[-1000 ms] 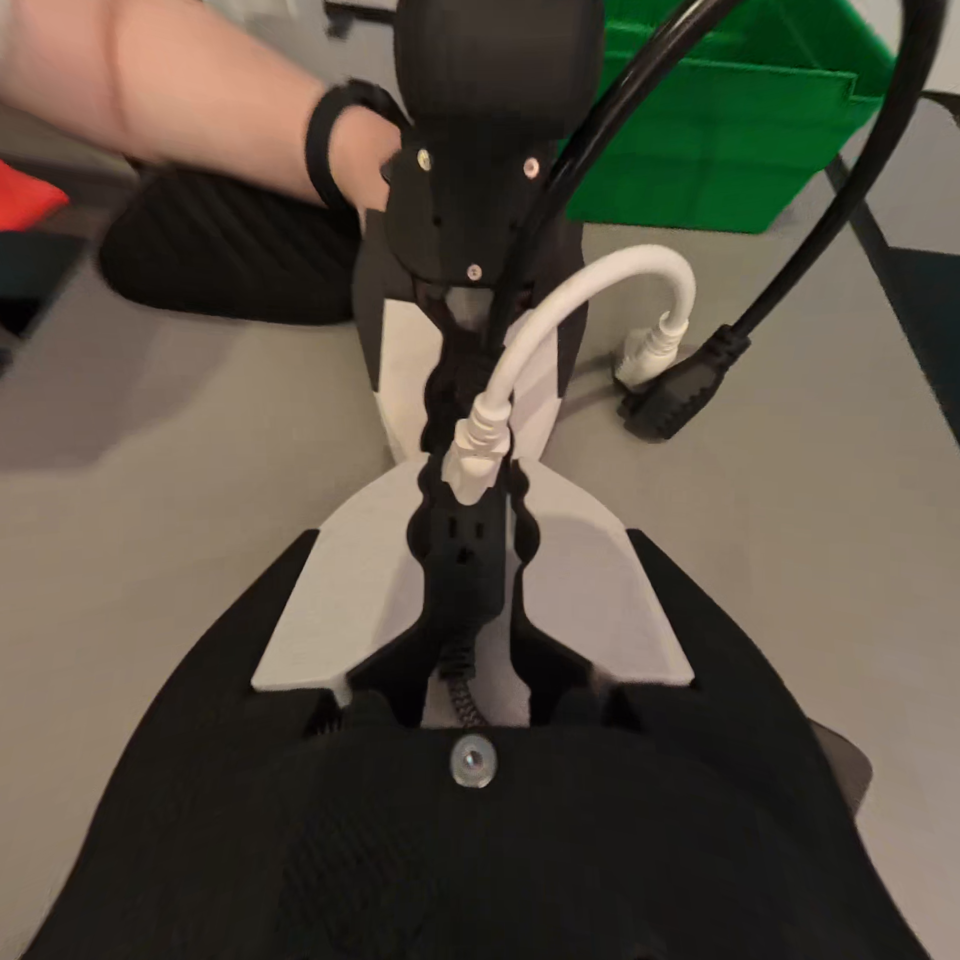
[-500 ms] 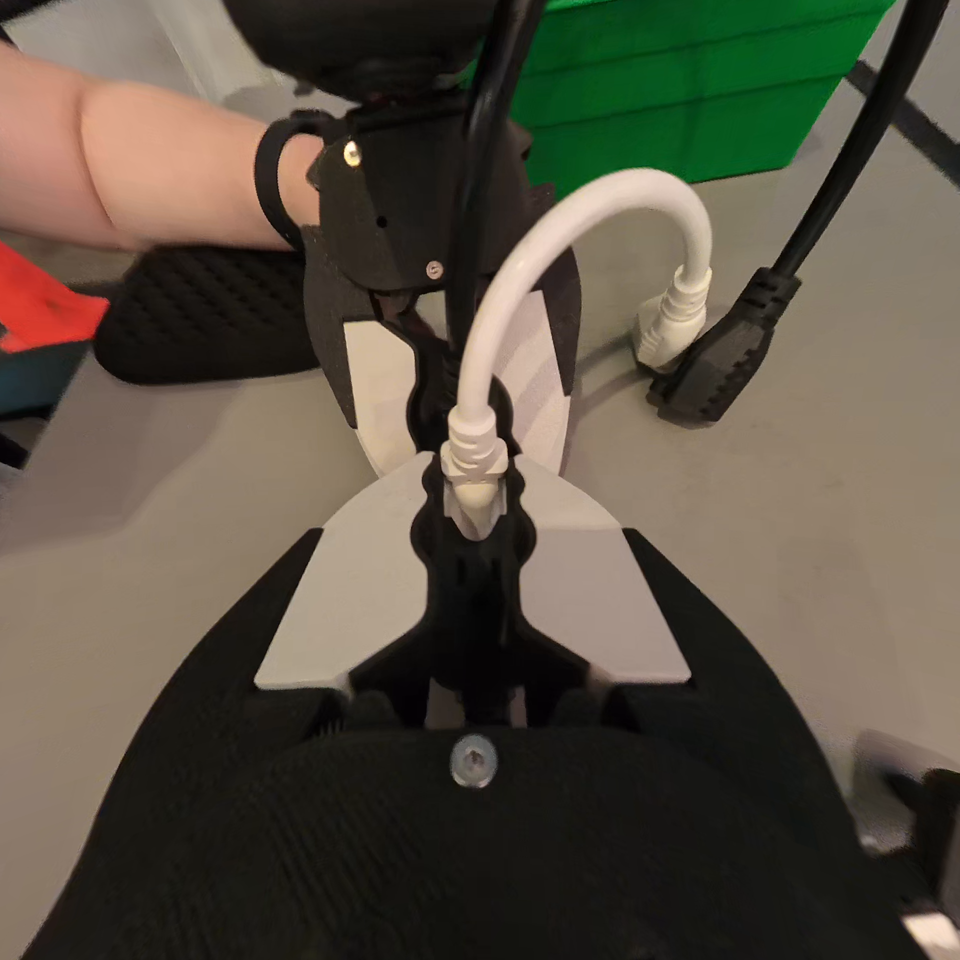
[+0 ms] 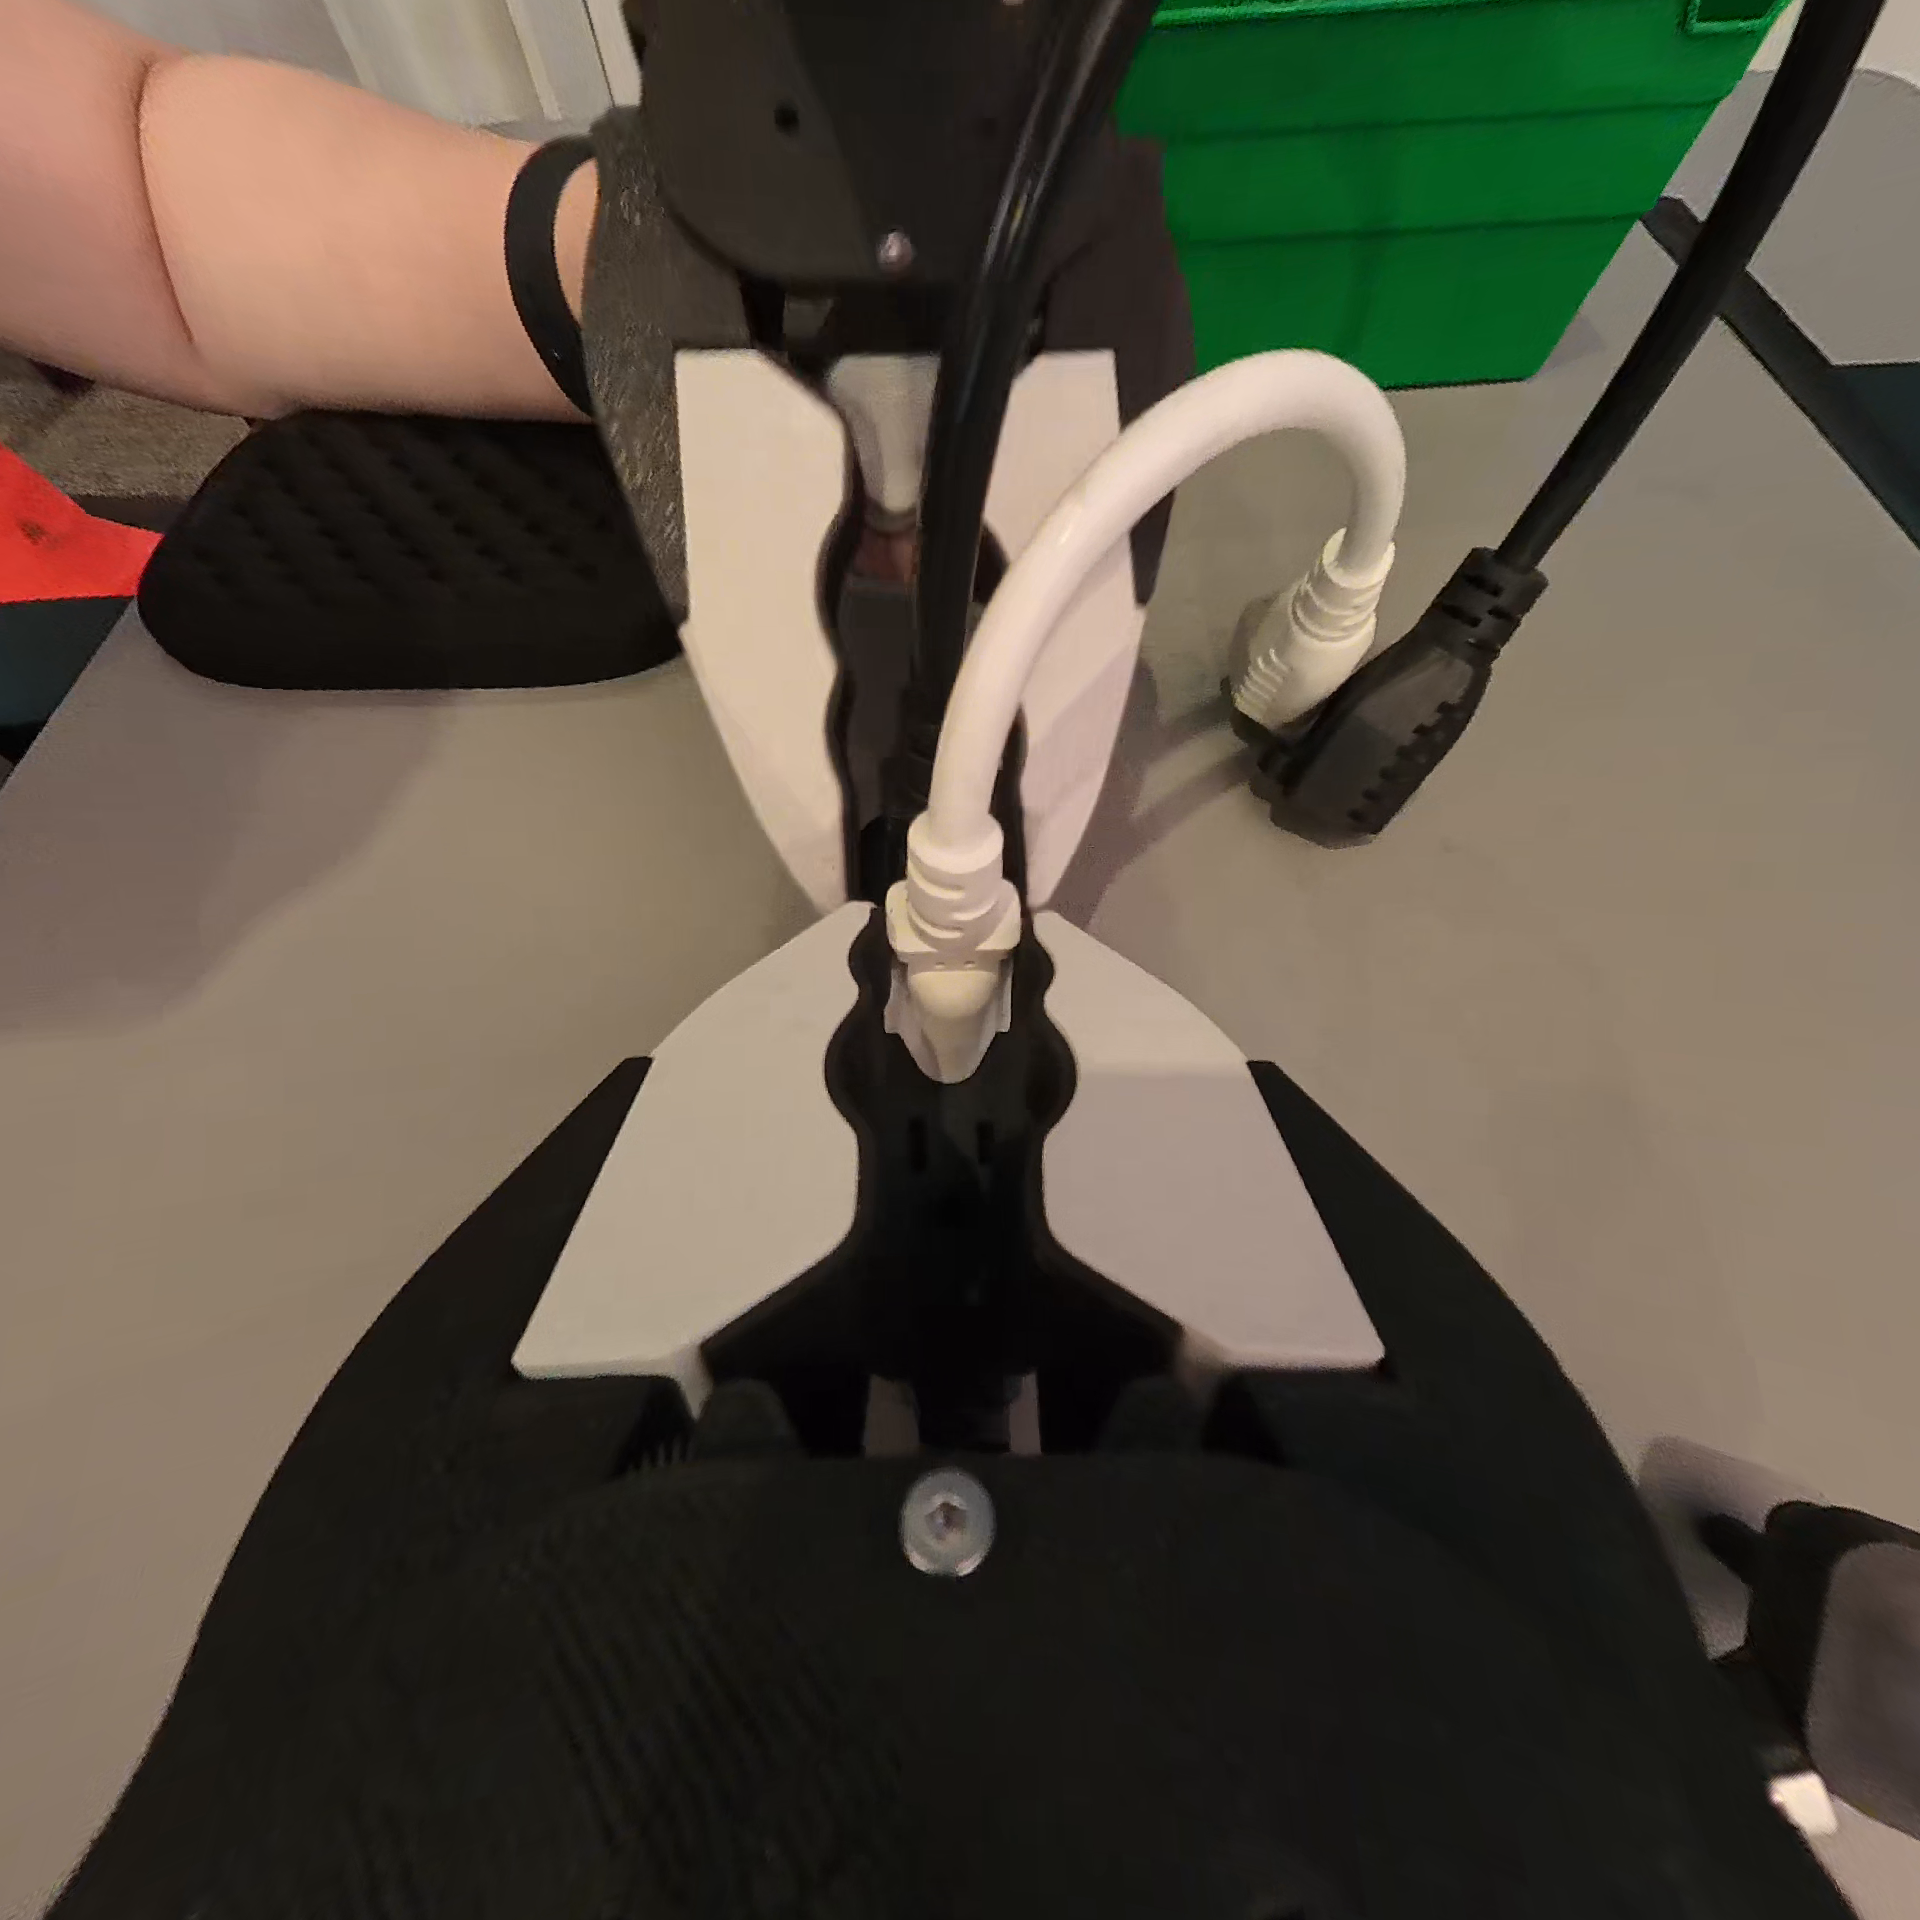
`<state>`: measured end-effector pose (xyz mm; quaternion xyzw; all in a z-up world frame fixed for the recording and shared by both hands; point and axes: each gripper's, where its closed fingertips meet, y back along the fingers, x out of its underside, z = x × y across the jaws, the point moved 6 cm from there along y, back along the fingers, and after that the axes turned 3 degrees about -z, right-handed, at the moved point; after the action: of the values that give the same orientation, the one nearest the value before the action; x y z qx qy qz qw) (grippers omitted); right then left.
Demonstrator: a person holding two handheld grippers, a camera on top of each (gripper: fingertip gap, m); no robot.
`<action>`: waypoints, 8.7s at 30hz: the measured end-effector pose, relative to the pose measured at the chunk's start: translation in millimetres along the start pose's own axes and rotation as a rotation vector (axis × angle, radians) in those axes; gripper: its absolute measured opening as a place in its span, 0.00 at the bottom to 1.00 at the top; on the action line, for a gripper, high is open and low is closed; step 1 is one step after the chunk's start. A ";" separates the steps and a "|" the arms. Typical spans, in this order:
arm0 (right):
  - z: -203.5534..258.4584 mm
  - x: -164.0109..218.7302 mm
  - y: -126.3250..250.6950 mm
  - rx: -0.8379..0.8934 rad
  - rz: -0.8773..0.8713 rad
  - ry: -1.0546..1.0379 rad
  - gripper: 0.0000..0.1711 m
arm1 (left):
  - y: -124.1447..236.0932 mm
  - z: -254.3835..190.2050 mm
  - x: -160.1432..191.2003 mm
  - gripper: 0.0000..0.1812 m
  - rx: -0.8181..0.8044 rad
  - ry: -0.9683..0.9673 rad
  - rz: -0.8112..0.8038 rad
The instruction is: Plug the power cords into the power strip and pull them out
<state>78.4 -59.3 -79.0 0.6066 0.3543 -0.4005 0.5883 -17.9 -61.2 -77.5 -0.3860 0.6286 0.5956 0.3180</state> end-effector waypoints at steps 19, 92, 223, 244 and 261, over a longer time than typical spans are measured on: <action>1.0 2.3 -2.6 -0.010 -0.051 0.027 0.14 | 0.6 -2.9 1.1 0.14 -0.012 -0.010 0.126; 2.6 3.6 -2.1 -0.016 -0.125 -0.026 0.13 | -20.3 -2.5 21.7 0.24 -0.030 -0.031 0.185; 1.8 2.9 0.8 -0.024 -0.165 -0.029 0.14 | -12.5 1.2 15.5 0.19 0.051 0.093 0.048; 10.6 1.4 -4.6 0.016 -0.136 0.037 0.12 | -14.6 -3.1 18.2 0.19 -0.007 0.011 0.055; 11.2 -1.9 -2.9 0.045 -0.111 0.091 0.13 | -15.8 -2.5 17.0 0.19 -0.037 0.018 0.040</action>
<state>74.2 -70.3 -78.4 0.6168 0.4047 -0.4121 0.5347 -12.6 -65.3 -99.9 -0.3843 0.6279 0.6099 0.2933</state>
